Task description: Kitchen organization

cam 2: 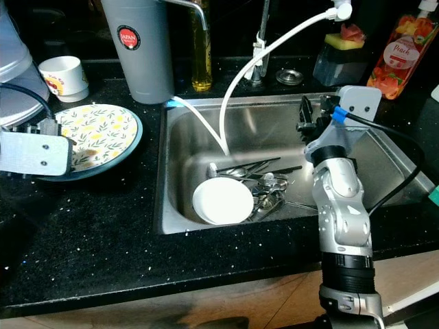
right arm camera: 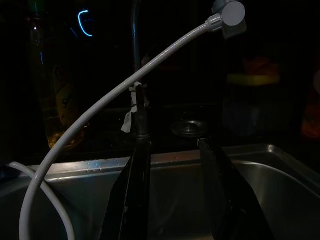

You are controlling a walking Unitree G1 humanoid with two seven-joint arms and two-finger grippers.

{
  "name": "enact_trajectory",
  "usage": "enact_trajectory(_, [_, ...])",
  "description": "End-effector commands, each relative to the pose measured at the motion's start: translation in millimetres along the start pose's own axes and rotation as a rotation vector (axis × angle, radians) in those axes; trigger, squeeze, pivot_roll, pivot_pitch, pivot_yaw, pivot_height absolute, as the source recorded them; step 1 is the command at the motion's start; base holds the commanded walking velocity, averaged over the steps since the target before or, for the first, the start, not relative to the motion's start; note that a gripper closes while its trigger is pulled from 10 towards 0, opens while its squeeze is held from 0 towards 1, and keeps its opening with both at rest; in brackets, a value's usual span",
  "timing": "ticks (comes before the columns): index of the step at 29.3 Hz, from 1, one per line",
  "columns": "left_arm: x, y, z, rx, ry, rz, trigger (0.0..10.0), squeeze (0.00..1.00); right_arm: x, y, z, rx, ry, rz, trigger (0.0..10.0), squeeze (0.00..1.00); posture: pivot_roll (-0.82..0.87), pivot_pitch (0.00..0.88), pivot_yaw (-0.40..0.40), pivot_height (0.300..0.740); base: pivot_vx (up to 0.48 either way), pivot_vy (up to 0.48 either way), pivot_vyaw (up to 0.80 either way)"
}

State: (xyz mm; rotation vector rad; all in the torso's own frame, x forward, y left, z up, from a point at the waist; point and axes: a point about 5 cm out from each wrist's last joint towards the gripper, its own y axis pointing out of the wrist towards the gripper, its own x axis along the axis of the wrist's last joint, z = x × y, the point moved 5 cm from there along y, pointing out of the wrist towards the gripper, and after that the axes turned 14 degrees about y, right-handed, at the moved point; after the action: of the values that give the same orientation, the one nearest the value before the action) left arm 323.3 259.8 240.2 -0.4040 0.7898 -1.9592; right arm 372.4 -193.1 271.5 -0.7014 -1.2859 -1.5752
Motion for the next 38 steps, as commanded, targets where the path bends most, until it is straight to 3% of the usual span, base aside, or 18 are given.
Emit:
enact_trajectory(1, [1, 16.3, -29.0, -0.132, -0.027, -0.017, 10.0, 0.0, 2, 0.3, 1.4, 0.008, 0.003, -0.009, 10.0, 0.13, 0.03, 0.074, -0.011, 0.74, 0.0, 0.0, 0.0])
enact_trajectory(4, [13, 11.0, -15.8, -0.088, -0.031, -0.085, 10.0, 0.0, 5, -1.1, -3.3, -0.001, -0.009, -0.013, 10.0, 0.13, 0.02, 0.071, -0.009, 0.74, 0.0, 0.0, 0.0])
enact_trajectory(12, [14, 10.0, -12.6, -0.079, -0.015, -0.087, 10.0, 0.0, 5, -0.2, -1.3, 0.003, -0.007, -0.015, 10.0, 0.13, 0.02, 0.068, -0.008, 0.74, 0.0, 0.0, 0.0])
enact_trajectory(18, [23, 0.7, 2.9, -0.013, -0.051, -0.135, 10.0, 0.0, 4, -0.2, -2.1, 0.004, -0.007, -0.013, 10.0, 0.13, 0.03, 0.072, -0.013, 0.74, 0.0, 0.0, 0.0])
enact_trajectory(23, [24, 2.0, -3.3, -0.034, -0.054, -0.145, 10.0, 0.0, 4, 0.3, -1.0, 0.005, -0.004, -0.012, 10.0, 0.13, 0.03, 0.075, -0.013, 0.74, 0.0, 0.0, 0.0])
enact_trajectory(25, [32, 0.2, 2.2, -0.009, -0.088, -0.189, 10.0, 0.0, 4, 0.1, -1.3, 0.005, -0.005, -0.011, 10.0, 0.13, 0.03, 0.078, -0.015, 0.74, 0.0, 0.0, 0.0])
enact_trajectory(34, [11, 10.6, -22.4, -0.082, -0.076, -0.058, 10.0, 0.0, 3, 0.3, -1.7, 0.004, -0.003, -0.011, 10.0, 0.13, 0.03, 0.078, -0.017, 0.74, 0.0, 0.0, 0.0])
enact_trajectory(38, [2, 12.6, -26.3, -0.09, -0.068, -0.004, 10.0, 0.0, 3, 0.5, -1.6, 0.003, -0.003, -0.01, 10.0, 0.13, 0.03, 0.079, -0.018, 0.74, 0.0, 0.0, 0.0])
